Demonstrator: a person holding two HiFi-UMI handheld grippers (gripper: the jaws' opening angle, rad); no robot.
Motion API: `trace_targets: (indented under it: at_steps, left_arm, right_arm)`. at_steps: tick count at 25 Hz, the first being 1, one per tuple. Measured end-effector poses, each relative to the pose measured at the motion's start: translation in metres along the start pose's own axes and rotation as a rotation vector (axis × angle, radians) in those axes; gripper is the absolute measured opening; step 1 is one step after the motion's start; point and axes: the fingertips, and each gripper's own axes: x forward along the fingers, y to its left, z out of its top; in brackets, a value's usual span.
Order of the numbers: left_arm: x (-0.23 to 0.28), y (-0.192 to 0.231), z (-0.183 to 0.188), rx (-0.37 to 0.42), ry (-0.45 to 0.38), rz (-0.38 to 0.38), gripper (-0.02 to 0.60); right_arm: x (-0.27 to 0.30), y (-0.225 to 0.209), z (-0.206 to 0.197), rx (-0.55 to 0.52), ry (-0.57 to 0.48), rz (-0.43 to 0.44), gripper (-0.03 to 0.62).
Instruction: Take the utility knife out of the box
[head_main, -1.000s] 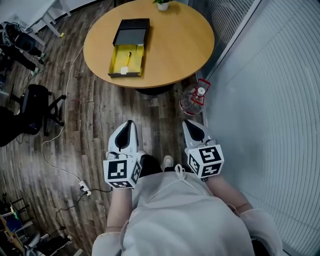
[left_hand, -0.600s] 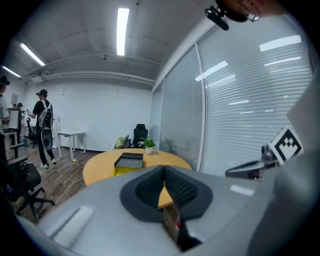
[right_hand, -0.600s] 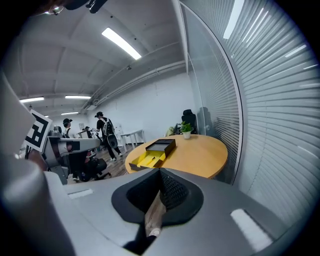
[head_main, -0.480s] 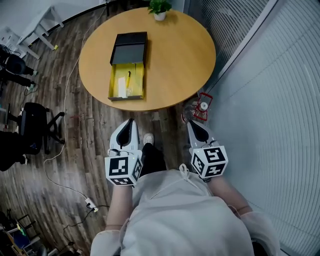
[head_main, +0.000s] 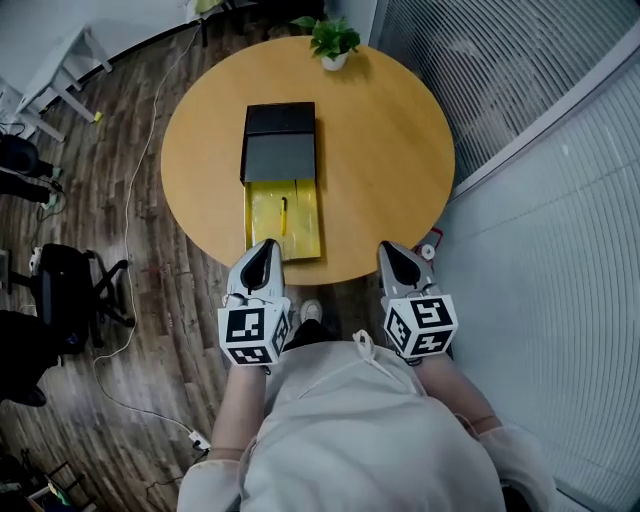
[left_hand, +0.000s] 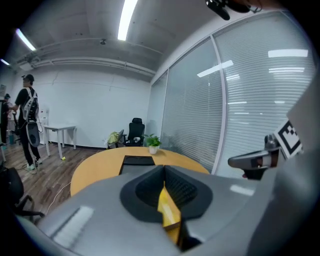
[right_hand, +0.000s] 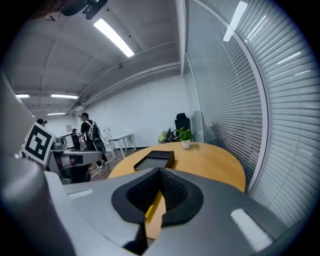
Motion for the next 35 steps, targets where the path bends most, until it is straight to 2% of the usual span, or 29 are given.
trace_targets:
  at_steps: [7,14,18,22,26,29,35]
  left_arm:
    - [0.062,0.060,-0.016,-0.039,0.105,-0.026,0.006]
    - [0.116,0.080,-0.052,-0.092,0.216,0.003,0.006]
    - [0.151,0.085,-0.083,-0.089,0.322,0.020,0.006]
    - [0.180,0.083,-0.123,-0.134,0.458,0.012,0.006]
    - [0.204,0.080,-0.158,-0.148,0.572,0.020,0.079]
    - [0.215,0.084,-0.174,-0.113,0.636,0.054,0.133]
    - [0.225,0.089,-0.200,-0.073,0.713,0.117,0.132]
  right_arm:
    - [0.084,0.018,0.017,0.004,0.049,-0.006,0.001]
    - [0.142,0.010,0.009,0.005,0.126,0.033,0.002]
    - [0.175,0.000,0.007,-0.002,0.163,0.076,0.001]
    - [0.204,-0.013,0.006,-0.018,0.196,0.105,0.002]
    - [0.228,-0.028,0.002,-0.013,0.232,0.118,0.002]
    - [0.241,-0.038,0.002,-0.011,0.249,0.123,0.002]
    - [0.252,-0.051,-0.002,-0.006,0.261,0.124,0.002]
